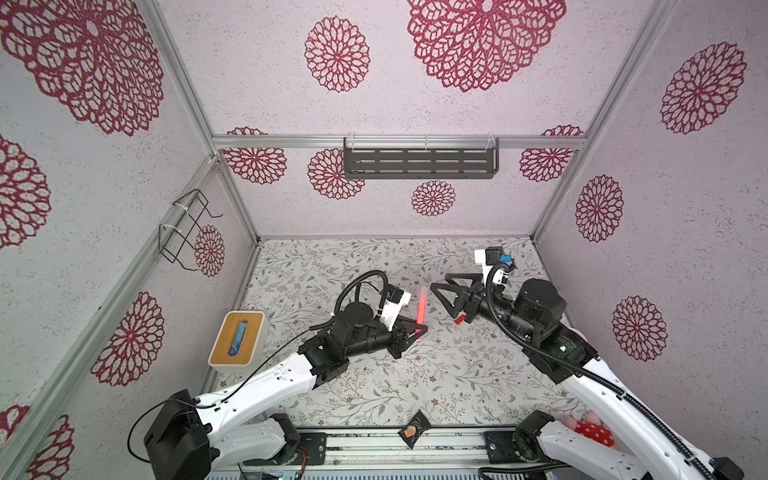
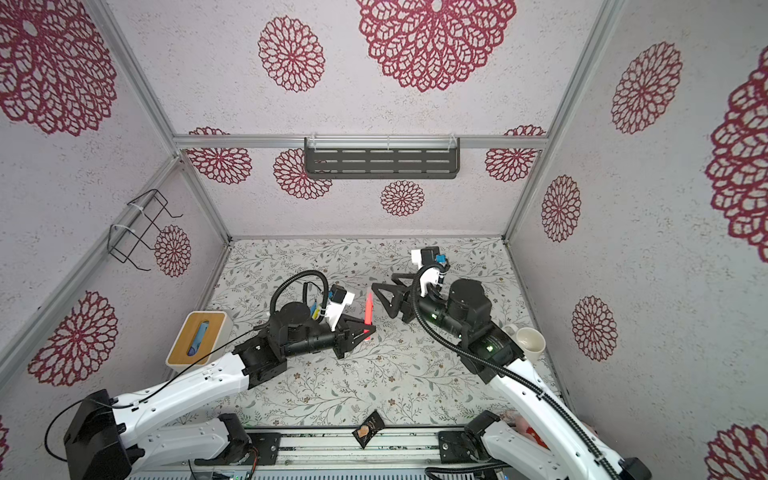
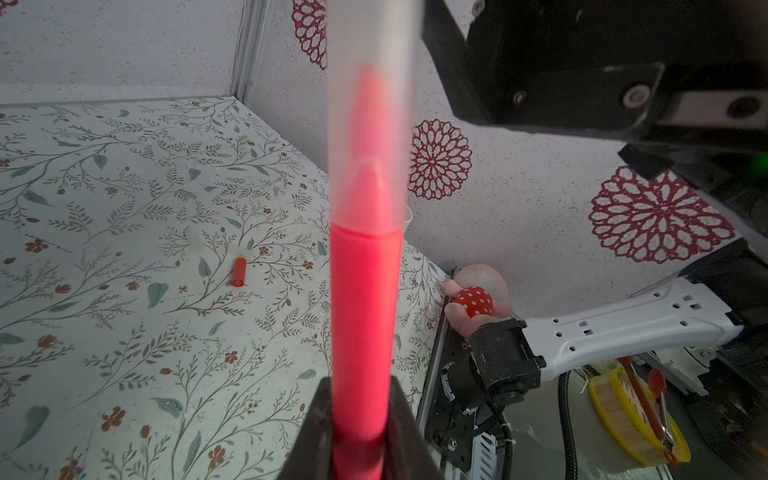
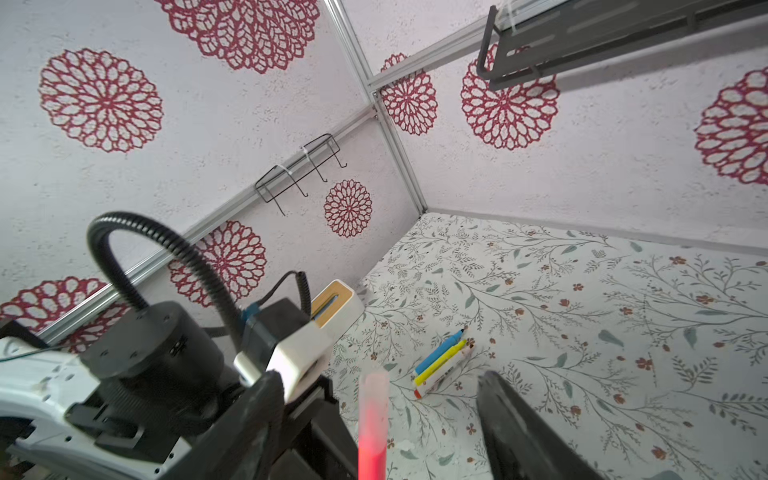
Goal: Insert the pens into the pen caps
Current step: 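Open the right gripper and draw it back from the capped marker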
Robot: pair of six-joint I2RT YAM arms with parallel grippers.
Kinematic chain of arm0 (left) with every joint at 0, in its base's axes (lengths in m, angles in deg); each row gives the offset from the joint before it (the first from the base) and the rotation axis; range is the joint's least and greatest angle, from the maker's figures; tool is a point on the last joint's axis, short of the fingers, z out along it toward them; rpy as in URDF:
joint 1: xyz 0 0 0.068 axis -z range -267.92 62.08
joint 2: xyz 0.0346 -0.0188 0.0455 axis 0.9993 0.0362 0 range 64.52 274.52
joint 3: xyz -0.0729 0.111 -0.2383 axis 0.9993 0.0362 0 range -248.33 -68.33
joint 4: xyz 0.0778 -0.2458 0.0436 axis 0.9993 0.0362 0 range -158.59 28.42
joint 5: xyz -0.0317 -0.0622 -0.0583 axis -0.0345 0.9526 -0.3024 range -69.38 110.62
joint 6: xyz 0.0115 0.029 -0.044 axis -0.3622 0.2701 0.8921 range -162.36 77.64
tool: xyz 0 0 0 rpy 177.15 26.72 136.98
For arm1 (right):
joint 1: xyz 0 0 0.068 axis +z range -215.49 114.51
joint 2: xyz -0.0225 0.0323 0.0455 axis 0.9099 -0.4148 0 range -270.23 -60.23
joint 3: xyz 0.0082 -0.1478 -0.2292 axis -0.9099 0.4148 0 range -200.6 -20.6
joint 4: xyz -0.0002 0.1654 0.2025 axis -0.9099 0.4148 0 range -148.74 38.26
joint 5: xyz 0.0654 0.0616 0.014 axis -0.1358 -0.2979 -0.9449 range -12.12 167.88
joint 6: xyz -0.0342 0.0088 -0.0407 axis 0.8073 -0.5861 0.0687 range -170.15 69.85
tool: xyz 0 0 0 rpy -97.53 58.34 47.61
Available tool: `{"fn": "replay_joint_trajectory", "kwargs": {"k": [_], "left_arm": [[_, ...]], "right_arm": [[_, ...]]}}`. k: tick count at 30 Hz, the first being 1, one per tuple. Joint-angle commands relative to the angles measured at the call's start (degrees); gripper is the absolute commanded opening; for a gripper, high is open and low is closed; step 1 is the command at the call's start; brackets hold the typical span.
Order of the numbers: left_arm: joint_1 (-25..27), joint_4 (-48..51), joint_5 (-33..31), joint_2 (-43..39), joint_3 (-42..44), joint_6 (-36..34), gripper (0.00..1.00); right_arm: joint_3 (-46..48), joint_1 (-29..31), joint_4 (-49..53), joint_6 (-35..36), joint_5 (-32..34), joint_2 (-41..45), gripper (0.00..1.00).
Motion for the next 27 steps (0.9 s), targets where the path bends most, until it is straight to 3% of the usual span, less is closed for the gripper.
{"fn": "replay_joint_trajectory", "kwargs": {"k": [1,10,27], "left_arm": [[1.3,0.4,-2.3,-0.9,-0.4,-1.8,0.00],[2.5,1.7,-3.4,-0.5,-0.5,-2.3,0.00],[2.7,2.6,-3.3,2.4,-2.3,-3.0,0.00]], "right_arm": [[-2.8,-0.1,1.9,1.5,-0.5,-3.3,0.76],[-5.6,0.3,2.3,0.6,-4.4,-8.2,0.65],[-4.5,1.4,3.2,1.4,-5.2,-8.4,0.50]]}}
